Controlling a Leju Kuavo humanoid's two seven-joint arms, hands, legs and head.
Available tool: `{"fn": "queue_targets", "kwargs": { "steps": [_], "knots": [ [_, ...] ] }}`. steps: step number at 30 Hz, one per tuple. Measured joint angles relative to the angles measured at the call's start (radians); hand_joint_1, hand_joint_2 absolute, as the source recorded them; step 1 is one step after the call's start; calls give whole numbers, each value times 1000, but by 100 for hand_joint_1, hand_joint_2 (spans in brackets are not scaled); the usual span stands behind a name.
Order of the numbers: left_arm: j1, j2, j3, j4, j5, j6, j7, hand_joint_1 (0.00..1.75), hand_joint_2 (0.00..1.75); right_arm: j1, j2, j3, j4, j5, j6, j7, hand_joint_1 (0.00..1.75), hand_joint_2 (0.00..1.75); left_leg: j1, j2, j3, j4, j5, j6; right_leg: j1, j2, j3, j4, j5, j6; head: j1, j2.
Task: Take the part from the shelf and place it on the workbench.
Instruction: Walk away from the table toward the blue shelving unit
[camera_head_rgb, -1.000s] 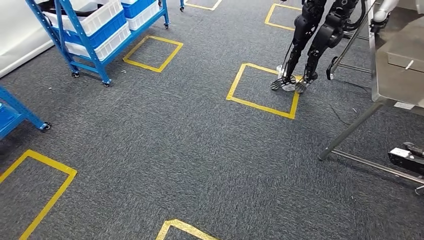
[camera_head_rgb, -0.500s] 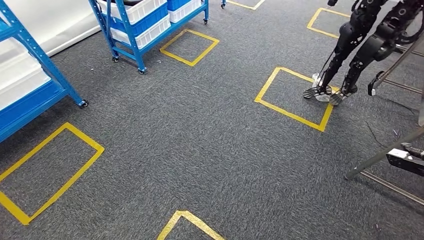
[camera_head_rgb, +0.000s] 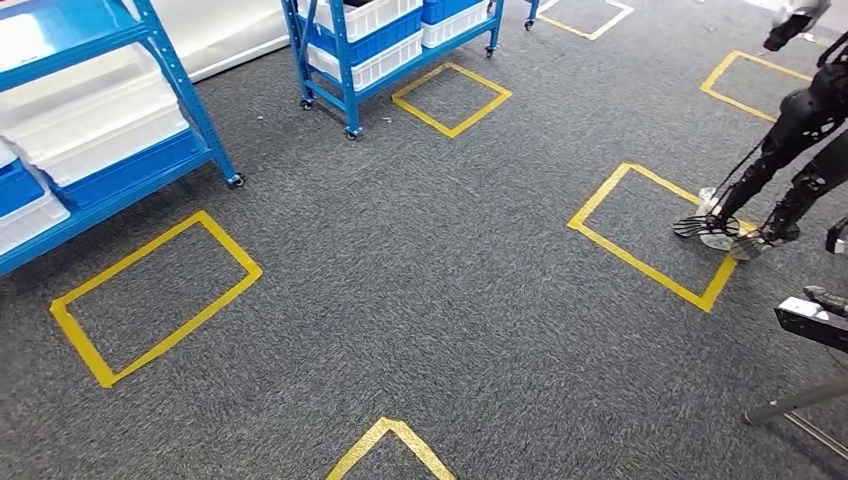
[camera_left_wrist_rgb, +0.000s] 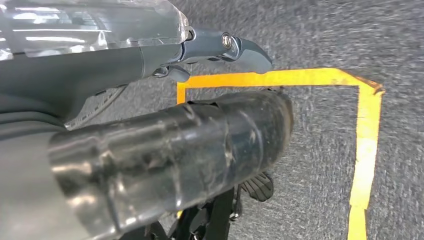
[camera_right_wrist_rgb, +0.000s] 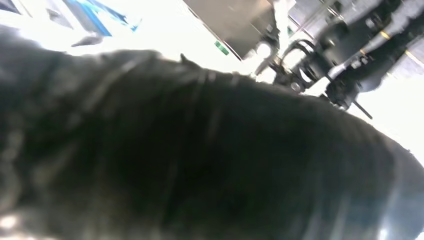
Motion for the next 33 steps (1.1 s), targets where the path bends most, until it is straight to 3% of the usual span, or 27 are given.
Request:
{"fn": "queue_targets", "kwargs": {
  "steps": [2,3,4,6,8,10,11,13,14,16,17,19,20,21,23,25,26,27,28,30,32,33],
  "knots": [
    [0,-1,-1,0,0,0,0,0,0,-4,-1,0,0,0,0,0,0,0,3,-25,-12,5,3,-12,3,13,10,-25,-2,-6,0,0],
    [1,-1,-1,0,0,0,0,0,0,-7,-2,0,0,0,0,0,0,0,4,-38,-17,4,5,-18,2,0,9,-28,0,-12,0,0],
    [3,-1,-1,0,0,1,0,0,0,-10,-2,0,-1,0,-1,0,0,0,4,-33,-21,7,4,-24,2,-14,11,-32,2,-18,0,0],
    [3,-1,-3,-2,-1,3,0,0,0,-13,-3,0,-1,0,-2,0,0,0,0,20,-44,51,-28,-34,-1,-42,16,-42,7,-33,-2,0],
    [2,-2,-6,-2,-2,6,3,0,0,-13,-4,0,-2,0,-3,-1,0,0,4,79,-101,170,-94,-41,1,-70,16,-43,6,-41,-3,0],
    [2,-4,-7,-3,-2,7,10,0,0,-16,-4,2,-1,0,-3,-2,0,0,11,91,-150,274,-131,-47,4,-99,16,-43,5,-43,-3,0],
    [2,-4,-7,-4,-1,8,15,0,0,-18,-4,4,-1,0,-3,-3,0,0,12,94,-151,277,-122,-48,4,-112,16,-43,4,-42,-3,0],
    [2,-5,-7,-8,0,9,21,0,0,-21,-4,8,0,-1,-3,-5,0,0,13,113,-94,175,-62,-46,4,-138,21,-42,1,-38,-3,0],
    [2,-5,-7,-11,1,9,23,0,0,-23,-4,9,0,-1,-3,-5,0,0,9,140,-56,102,-36,-42,5,-151,24,-42,-2,-35,-3,0],
    [1,-6,-8,-17,1,9,25,0,0,-28,-4,10,1,-1,-3,-5,0,0,0,176,-8,9,-11,-29,11,-174,28,-40,-7,-25,-2,0],
    [0,-7,-8,-19,2,9,26,0,0,-33,-4,12,1,-1,-3,-5,0,0,-4,179,-7,-1,-13,-24,12,-185,30,-40,-8,-20,-2,0],
    [1,-9,-8,-22,3,9,29,0,0,-41,-4,19,3,-1,-4,-5,0,0,-3,151,-6,-9,-7,-14,11,-204,37,-42,-12,-10,-2,0],
    [1,-12,-8,-24,3,9,31,0,0,-43,-4,23,4,-2,-4,-6,0,0,-1,138,-2,-16,-4,-9,8,-190,39,-36,-20,-5,-1,0],
    [1,-14,-8,-26,4,9,32,0,0,-47,-4,27,5,-2,-5,-6,0,0,2,126,3,-22,1,-3,5,-162,33,-14,-39,-1,-1,0],
    [0,-17,-8,-30,5,9,34,0,0,-51,-4,34,10,-2,-6,-7,0,0,5,104,8,-28,6,3,1,-90,-16,95,-100,4,0,0],
    [-1,-17,-8,-33,10,9,37,0,0,-48,-2,42,14,-2,-6,-7,0,0,4,78,7,-25,6,4,0,-64,-80,214,-142,7,0,0],
    [0,-17,-8,-33,12,9,39,0,0,-46,0,47,16,-2,-7,-7,0,0,4,63,7,-22,5,4,0,-62,-94,231,-133,8,0,0],
    [0,-18,-8,-33,14,9,40,0,0,-44,2,53,17,-2,-8,-7,0,0,5,48,7,-18,4,3,-1,-60,-88,207,-103,9,0,0],
    [0,-19,-8,-33,15,9,41,0,0,-44,2,57,17,-2,-9,-7,0,0,5,34,7,-12,1,0,-3,-52,-66,148,-60,9,0,0],
    [0,-21,-8,-33,15,9,43,0,0,-43,4,63,18,-2,-12,-7,0,0,6,6,2,3,-6,-7,-8,-10,-16,28,-7,6,0,0],
    [0,-21,-8,-34,15,9,43,0,0,-40,4,66,19,-2,-14,-7,0,0,8,-18,-12,11,-6,-19,-7,16,-2,-11,-6,1,0,0],
    [0,-21,-8,-34,15,9,44,0,0,-38,4,68,19,-1,-16,-7,0,0,10,-31,-18,12,-4,-24,-5,9,-4,-13,-5,-3,0,0]
  ]
}}
